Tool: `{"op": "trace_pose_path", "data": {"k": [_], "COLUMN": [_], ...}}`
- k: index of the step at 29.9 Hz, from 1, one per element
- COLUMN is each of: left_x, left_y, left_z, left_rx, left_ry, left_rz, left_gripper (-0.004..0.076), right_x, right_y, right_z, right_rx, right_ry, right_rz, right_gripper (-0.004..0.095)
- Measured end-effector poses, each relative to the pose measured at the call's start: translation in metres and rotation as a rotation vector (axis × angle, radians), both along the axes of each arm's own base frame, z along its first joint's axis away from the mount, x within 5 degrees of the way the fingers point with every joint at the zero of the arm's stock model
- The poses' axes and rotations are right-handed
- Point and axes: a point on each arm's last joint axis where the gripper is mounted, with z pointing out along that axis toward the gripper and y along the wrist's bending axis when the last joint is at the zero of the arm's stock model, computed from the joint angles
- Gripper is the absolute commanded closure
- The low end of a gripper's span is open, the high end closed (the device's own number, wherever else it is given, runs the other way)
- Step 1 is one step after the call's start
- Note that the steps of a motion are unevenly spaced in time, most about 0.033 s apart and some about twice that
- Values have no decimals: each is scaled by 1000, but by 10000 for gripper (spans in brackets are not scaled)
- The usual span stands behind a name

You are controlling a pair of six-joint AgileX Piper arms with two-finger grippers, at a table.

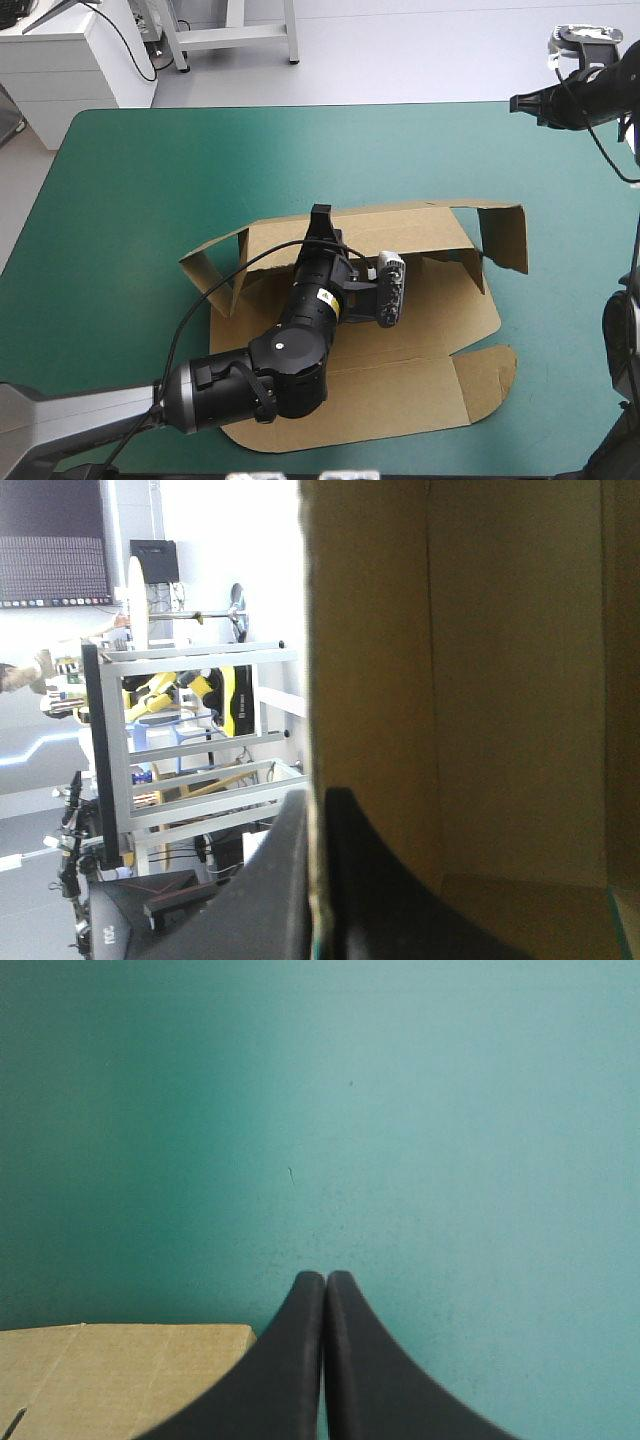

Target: Fold the box

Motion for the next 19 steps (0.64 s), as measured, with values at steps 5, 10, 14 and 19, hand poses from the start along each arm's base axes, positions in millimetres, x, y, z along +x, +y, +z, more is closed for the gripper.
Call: {"op": "trace_pose_path", "data": {"k": [5,10,14,19], "left_x": [-3,13,39,65], "left_y": [7,10,20,27], "left_z": [6,6,7,4], "left_rx": [-22,-40,-80,-106], "left_ry": [19,21,18,10], "left_rz": [18,-2,11,3], "left_gripper": [731,731,731,731], "right_x": [-2,-2,-2,-2], "right_y": [2,3,3,3], "right_z": [3,3,3,3], "right_rx": [19,32,30,28], "right_ry": [-9,-10,-11,-11], "right_rz": [8,13,16,19], "right_gripper": [929,929,929,929]}}
